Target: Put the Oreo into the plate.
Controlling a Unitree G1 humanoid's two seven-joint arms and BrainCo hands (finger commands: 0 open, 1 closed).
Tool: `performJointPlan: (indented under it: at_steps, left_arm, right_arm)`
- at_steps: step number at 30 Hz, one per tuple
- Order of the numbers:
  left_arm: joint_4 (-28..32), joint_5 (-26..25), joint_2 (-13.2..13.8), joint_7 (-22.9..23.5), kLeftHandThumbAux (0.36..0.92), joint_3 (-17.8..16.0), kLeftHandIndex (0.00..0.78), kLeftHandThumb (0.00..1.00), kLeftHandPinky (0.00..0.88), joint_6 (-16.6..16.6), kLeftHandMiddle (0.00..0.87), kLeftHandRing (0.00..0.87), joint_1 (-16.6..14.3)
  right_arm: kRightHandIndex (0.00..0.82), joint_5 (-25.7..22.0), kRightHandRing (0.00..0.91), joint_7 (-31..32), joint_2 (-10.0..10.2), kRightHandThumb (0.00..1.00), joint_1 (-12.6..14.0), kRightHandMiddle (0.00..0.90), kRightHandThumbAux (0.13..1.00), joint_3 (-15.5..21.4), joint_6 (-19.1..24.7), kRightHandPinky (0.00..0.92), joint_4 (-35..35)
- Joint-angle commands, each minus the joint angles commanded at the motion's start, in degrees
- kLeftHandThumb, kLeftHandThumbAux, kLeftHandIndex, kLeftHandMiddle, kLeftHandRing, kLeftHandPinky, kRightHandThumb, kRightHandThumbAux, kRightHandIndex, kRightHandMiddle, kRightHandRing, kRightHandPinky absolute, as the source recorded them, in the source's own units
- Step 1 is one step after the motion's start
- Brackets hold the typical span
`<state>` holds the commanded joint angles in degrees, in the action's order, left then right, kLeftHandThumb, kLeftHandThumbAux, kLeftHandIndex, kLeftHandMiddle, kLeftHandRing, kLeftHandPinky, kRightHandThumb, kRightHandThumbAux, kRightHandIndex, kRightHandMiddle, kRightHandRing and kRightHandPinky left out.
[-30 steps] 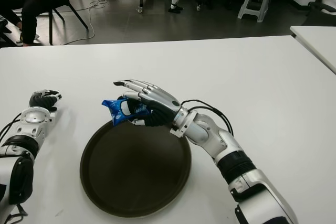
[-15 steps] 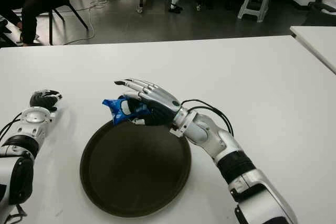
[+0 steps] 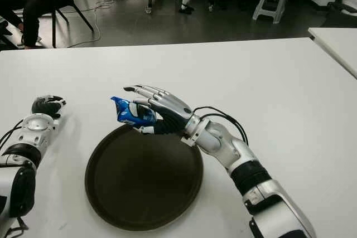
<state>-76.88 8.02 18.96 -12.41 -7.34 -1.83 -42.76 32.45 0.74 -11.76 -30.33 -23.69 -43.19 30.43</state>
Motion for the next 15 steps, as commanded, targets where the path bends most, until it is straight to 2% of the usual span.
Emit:
performJointPlan:
  at_steps: [7,15]
  left_arm:
    - [-0.1,0.0,0.0,0.0,0.720,0.0,0.399,0.679,0.209,0.2,0.165,0.185,0.0]
    - [0.0,-0.2,0.0,0.1,0.719,-0.3,0.399,0.680,0.242,-0.1,0.177,0.201,0.1]
  right_arm:
    - [0.000,-0.1,0.000,0.2,-0.1,0.380,-0.1,0.000,0.419,0.0,-0.1,0.000,0.1]
    - [0.000,0.3,0.000,-0.7,0.1,0.363,-0.4,0.000,0.395,-0.1,-0.6,0.000,0.9]
